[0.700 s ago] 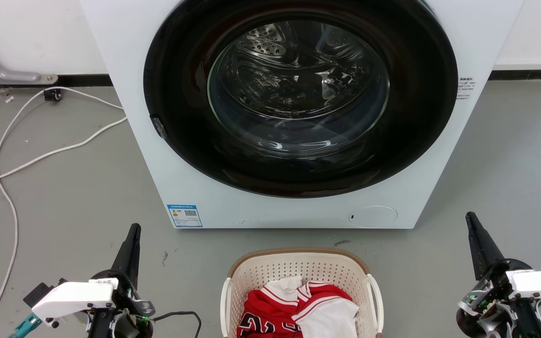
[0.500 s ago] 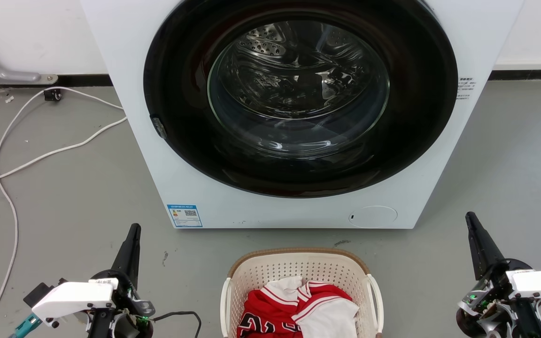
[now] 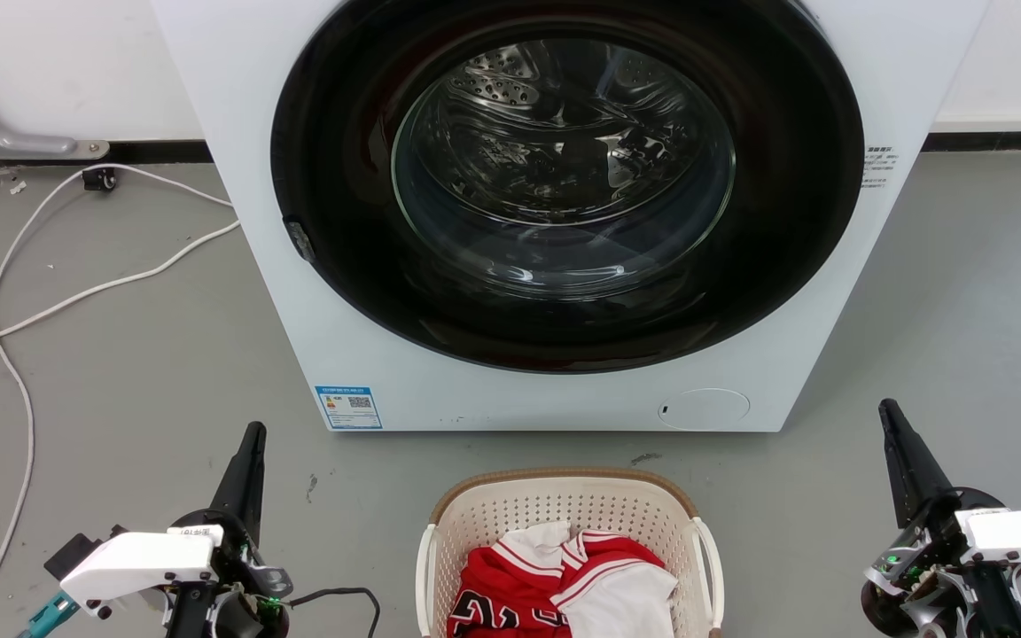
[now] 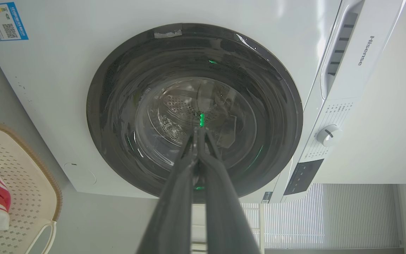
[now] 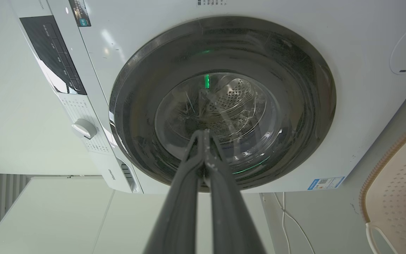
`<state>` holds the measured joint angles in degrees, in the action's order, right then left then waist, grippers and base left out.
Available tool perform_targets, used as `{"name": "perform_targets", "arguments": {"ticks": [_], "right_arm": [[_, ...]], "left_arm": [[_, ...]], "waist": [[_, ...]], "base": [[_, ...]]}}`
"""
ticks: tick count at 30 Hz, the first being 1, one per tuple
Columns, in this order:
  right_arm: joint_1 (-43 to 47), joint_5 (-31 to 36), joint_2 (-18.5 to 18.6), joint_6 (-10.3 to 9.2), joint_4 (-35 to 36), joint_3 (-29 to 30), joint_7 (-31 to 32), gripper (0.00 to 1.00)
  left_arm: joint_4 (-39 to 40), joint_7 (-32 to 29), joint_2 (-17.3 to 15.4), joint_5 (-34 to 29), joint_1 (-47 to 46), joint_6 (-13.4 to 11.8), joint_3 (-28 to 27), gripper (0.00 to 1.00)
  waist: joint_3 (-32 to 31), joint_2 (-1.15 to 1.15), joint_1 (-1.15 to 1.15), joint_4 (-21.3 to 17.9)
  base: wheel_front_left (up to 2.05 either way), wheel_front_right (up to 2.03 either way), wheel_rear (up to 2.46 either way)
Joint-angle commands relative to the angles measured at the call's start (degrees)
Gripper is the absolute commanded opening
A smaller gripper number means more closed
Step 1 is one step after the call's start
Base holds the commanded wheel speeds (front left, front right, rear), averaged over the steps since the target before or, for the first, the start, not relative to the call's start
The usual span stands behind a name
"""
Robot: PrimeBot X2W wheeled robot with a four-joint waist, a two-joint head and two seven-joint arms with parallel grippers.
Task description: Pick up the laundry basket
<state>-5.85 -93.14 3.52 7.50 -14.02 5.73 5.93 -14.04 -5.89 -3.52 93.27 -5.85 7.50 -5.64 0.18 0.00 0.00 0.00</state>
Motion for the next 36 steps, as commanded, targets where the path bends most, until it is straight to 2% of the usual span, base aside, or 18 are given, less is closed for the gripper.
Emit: {"name": "perform_targets", "arguments": {"ticks": [1,32,33,36], "right_arm": [[-0.6,0.3,-0.2,-0.02,-0.1,0.1,0.2,0.0],[-0.6,0.4,-0.4,-0.02,-0.1,0.4,0.4,0.0],[0.1,0.3,-0.2,0.0,-0.2,0.3,0.1,1.0],[1.4,0.3,-0.3,-0.01,-1.6,0.1,0.1,1.0]], "left_arm": [[-0.1,-0.1,0.0,-0.3,-0.6,0.1,-0.1,0.0],[-0.1,-0.4,0.2,-0.5,-0.6,0.1,-0.4,0.0],[-0.2,0.0,0.2,-0.3,0.1,0.0,-0.3,1.0],[-1.6,0.1,0.6,-0.4,1.4,0.0,-0.2,1.0]], "waist": [[0.0,0.0,0.0,0.0],[0.0,0.0,0.0,0.0],[0.0,0.0,0.0,0.0],[0.0,0.0,0.0,0.0]], "base": [[0.0,0.0,0.0],[0.0,0.0,0.0],[0.0,0.0,0.0],[0.0,0.0,0.0]]}}
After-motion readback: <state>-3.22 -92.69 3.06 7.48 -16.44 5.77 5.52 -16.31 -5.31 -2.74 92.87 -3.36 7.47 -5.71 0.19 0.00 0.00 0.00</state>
